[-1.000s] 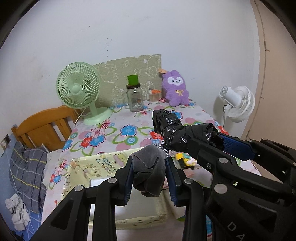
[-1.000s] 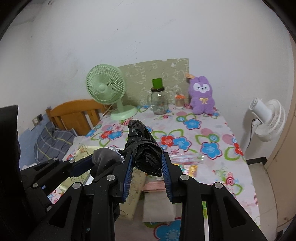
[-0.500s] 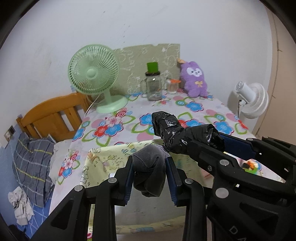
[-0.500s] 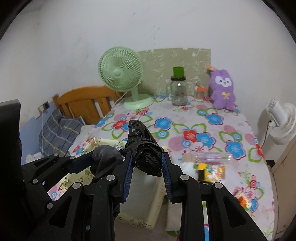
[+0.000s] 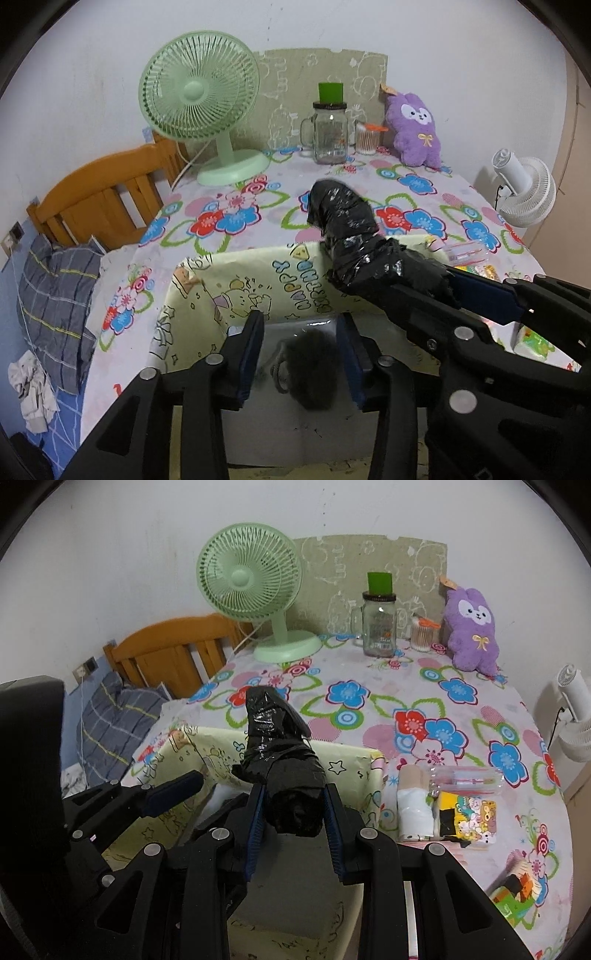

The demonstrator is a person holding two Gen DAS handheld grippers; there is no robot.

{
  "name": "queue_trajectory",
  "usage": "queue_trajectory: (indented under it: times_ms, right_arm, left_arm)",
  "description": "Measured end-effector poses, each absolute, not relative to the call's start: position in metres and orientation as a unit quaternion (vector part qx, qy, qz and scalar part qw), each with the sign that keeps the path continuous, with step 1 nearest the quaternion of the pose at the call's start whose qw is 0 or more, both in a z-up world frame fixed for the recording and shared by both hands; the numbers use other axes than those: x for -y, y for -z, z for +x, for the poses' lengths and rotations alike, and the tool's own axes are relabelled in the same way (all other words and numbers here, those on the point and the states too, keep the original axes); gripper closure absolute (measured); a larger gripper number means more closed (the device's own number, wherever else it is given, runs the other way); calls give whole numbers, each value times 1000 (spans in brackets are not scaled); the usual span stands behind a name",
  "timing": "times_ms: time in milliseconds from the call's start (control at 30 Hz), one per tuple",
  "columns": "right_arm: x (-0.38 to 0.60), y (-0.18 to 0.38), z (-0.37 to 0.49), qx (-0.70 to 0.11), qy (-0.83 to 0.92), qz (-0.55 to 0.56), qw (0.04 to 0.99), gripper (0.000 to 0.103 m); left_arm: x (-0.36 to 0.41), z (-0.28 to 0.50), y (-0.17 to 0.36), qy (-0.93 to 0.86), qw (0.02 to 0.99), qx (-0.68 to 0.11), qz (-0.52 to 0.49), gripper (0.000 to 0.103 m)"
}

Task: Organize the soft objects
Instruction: 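Open both grippers to drop the sock and black bundle into the box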

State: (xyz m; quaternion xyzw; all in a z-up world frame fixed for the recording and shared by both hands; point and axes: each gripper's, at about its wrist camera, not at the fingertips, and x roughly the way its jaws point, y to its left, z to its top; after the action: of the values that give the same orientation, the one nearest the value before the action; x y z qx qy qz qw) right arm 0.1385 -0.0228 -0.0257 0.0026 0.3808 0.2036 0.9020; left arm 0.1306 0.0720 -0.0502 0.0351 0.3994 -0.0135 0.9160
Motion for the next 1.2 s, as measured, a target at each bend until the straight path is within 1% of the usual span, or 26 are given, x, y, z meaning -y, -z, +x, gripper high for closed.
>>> queue_trajectory:
  times_ms: [67,167,233,300,433,500,567,667,800,1100,1200]
  right_arm:
    - [20,29,141,-387,-201,0,900,66]
    - [18,33,145,-394,-196,1,898,62]
    - [20,35,148,-397,-190,7,898,46]
    - [22,36,150,-398,-190,20,897,37]
    - [22,35,151,-399,-193,28,896,33]
    - [22,34,151,-397,-195,27,896,31]
    - [22,32,149,-394,-195,27,898,29]
    - [24,28,145,-388,-192,26,901,27]
    - [30,22,137,-377,-179,24,908,16]
    - [49,8,117,-356,-172,24,918,13]
    - [57,3,110,-350,-166,27,922,10]
  left_arm:
    - [-74,133,54,13,915,-403,35,43]
    - [-74,135,56,22,913,-405,40,40]
    - [-75,137,55,27,915,-400,43,39]
    - [-77,138,53,30,918,-392,42,31]
    - [-79,138,51,30,918,-394,32,21]
    - [-78,136,49,27,919,-392,29,13]
    - [-78,134,47,24,920,-391,26,10]
    - [-77,128,43,15,923,-383,25,2]
    - [-72,121,36,10,926,-376,25,0]
    - [-56,104,24,13,928,-373,22,0]
    - [-49,99,21,14,929,-370,21,0]
